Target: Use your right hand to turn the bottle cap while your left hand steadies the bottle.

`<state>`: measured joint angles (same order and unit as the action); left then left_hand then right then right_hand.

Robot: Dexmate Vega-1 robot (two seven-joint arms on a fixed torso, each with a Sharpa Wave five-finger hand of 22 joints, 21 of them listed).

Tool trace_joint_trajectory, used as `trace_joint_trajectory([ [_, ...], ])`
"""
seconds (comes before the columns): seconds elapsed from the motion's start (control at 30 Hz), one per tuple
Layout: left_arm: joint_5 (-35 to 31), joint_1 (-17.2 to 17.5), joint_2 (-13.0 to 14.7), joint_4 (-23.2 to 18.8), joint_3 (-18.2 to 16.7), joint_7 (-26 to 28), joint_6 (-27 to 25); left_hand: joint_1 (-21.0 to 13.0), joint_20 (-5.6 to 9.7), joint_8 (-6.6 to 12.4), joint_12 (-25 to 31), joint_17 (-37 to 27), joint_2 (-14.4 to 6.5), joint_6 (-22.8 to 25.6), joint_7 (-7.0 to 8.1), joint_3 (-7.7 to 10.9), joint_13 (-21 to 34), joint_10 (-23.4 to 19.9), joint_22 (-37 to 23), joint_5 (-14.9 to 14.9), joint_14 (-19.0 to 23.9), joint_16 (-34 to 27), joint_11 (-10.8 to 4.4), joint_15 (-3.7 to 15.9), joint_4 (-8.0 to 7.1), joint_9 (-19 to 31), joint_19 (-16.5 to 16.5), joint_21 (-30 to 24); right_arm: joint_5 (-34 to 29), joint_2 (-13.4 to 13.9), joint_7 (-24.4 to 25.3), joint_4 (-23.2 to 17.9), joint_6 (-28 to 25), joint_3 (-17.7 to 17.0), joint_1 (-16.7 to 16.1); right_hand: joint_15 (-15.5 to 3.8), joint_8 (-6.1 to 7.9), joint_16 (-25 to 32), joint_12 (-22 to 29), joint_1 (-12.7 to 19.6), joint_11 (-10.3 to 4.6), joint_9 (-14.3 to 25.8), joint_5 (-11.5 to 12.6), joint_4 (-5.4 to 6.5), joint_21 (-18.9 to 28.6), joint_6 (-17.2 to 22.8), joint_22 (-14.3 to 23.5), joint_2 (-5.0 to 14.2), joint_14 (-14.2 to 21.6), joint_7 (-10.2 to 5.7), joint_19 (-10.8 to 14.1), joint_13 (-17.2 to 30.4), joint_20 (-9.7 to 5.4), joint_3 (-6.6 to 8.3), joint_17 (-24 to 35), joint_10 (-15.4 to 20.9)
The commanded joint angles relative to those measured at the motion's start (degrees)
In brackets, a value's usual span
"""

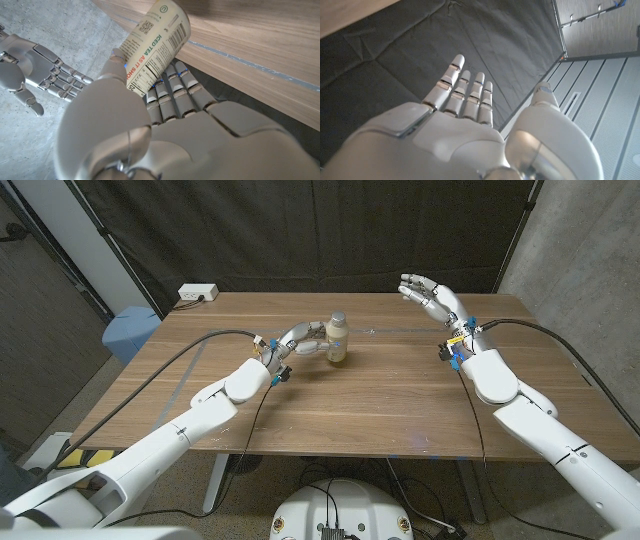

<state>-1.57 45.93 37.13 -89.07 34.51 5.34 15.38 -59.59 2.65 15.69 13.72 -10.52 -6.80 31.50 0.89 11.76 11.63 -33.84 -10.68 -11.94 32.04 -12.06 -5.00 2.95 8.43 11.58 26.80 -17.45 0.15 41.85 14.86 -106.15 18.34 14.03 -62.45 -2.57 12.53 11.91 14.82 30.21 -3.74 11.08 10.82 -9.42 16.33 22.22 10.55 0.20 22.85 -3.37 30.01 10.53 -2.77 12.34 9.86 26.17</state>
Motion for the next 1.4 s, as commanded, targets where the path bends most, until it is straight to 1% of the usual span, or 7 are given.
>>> trace_joint_trajectory([
  [0.03,1.0,-1.4,0.0,0.0,0.5,-2.4,-0.2,-0.3,-0.21,-0.31,-0.1,-0.3,-0.2,0.6,-0.04,1.01,0.3,-0.3,-0.1,0.3,0.1,0.1,-0.08,3.36,-0.69,0.1,0.3,0.3,-8.8,6.6,4.8,-7.3,-5.7,1.0,-0.4,-0.19,0.27,-0.4,0.4,1.7,-0.74,0.1,0.3,-0.37,0.2,0.5,0.2,-0.11,0.6,-0.63,0.8,0.2,0.39,0.35,0.1,0.5],
  [0.3,0.8,-2.1,0.1,-0.3,0.8,-3.6,0.2,-0.3,-0.22,-0.44,-0.3,-0.3,-0.1,0.8,-0.05,0.99,0.3,-0.4,-0.1,0.5,0.2,0.3,0.03,3.18,-0.80,0.1,0.5,0.4,-11.1,10.9,3.3,-12.3,-11.0,1.8,0.6,0.20,0.27,-0.6,0.4,2.7,-1.05,0.2,0.3,-0.46,0.0,0.9,0.2,-0.54,1.0,-0.55,0.8,0.2,1.16,0.43,0.1,1.0],
  [0.5,0.4,-2.1,0.5,-1.1,0.7,-3.5,-0.1,-0.4,-0.25,-0.56,-0.4,-0.3,-0.1,0.8,-0.02,1.05,0.3,-0.5,-0.1,0.5,0.2,0.3,-0.04,3.20,-0.80,0.2,0.5,0.4,-13.3,12.9,0.3,-14.5,-15.9,4.7,3.9,0.67,0.17,-0.7,0.4,3.3,-0.64,0.2,0.2,-0.37,-0.3,1.1,0.2,-0.98,1.2,0.26,0.3,0.1,2.00,0.36,0.1,1.4],
  [0.57,0.5,-1.7,0.7,-1.7,0.4,-3.3,-0.4,-0.5,-0.18,-0.55,-0.4,-0.3,-0.2,0.9,0.02,1.11,0.3,-0.5,-0.1,0.6,0.3,0.3,-0.04,3.23,-0.76,0.1,0.5,0.4,-14.1,13.5,-1.5,-15.0,-18.1,6.1,5.6,1.19,-0.20,-0.6,0.6,3.5,-1.70,0.2,0.2,-0.10,-0.5,0.5,0.2,-1.31,2.0,0.32,0.3,0.1,2.22,0.19,0.2,2.4],
  [0.73,0.5,-1.2,1.1,-2.5,0.2,-3.0,-0.8,-0.8,-0.27,-0.59,-0.5,-0.3,-0.4,1.1,0.04,1.37,0.3,-0.7,-0.1,0.6,0.4,0.3,0.03,3.21,-0.67,0.1,0.5,0.5,-15.6,14.9,-4.2,-16.0,-21.3,8.5,8.4,1.59,-0.44,-0.3,0.8,3.6,-2.33,0.2,0.1,0.35,-0.4,0.4,0.3,-1.95,4.1,-1.83,1.3,0.0,2.18,-0.17,0.3,3.9],
  [1.03,1.3,-1.0,1.4,-3.1,0.2,-3.9,-1.7,-1.2,-0.33,-0.74,-0.7,-0.3,-0.6,1.3,-0.15,1.65,0.3,-0.8,-0.1,0.8,0.5,0.4,0.11,2.87,-0.62,0.1,0.5,0.6,-18.0,16.0,-7.6,-15.7,-22.3,13.1,13.5,3.17,0.18,-1.4,-0.5,5.2,-2.31,0.2,0.4,0.28,-1.9,3.1,0.4,-2.47,2.3,-4.61,-1.1,0.0,4.35,-0.20,0.3,1.9],
  [1.4,1.6,-1.1,1.1,-2.9,0.3,-4.2,-1.6,-1.2,-0.42,-0.91,-0.8,-0.3,-0.5,1.5,-0.25,1.67,0.3,-1.1,-0.1,1.0,0.6,0.5,0.24,2.77,-0.78,0.1,0.6,0.6,-18.9,17.7,-11.3,-16.4,-22.8,15.6,16.7,3.25,-0.33,-1.4,-0.6,7.7,-3.71,0.2,0.8,-0.23,-2.2,2.5,0.4,-2.75,2.3,-5.70,-1.2,0.0,5.59,0.22,0.2,2.4],
])
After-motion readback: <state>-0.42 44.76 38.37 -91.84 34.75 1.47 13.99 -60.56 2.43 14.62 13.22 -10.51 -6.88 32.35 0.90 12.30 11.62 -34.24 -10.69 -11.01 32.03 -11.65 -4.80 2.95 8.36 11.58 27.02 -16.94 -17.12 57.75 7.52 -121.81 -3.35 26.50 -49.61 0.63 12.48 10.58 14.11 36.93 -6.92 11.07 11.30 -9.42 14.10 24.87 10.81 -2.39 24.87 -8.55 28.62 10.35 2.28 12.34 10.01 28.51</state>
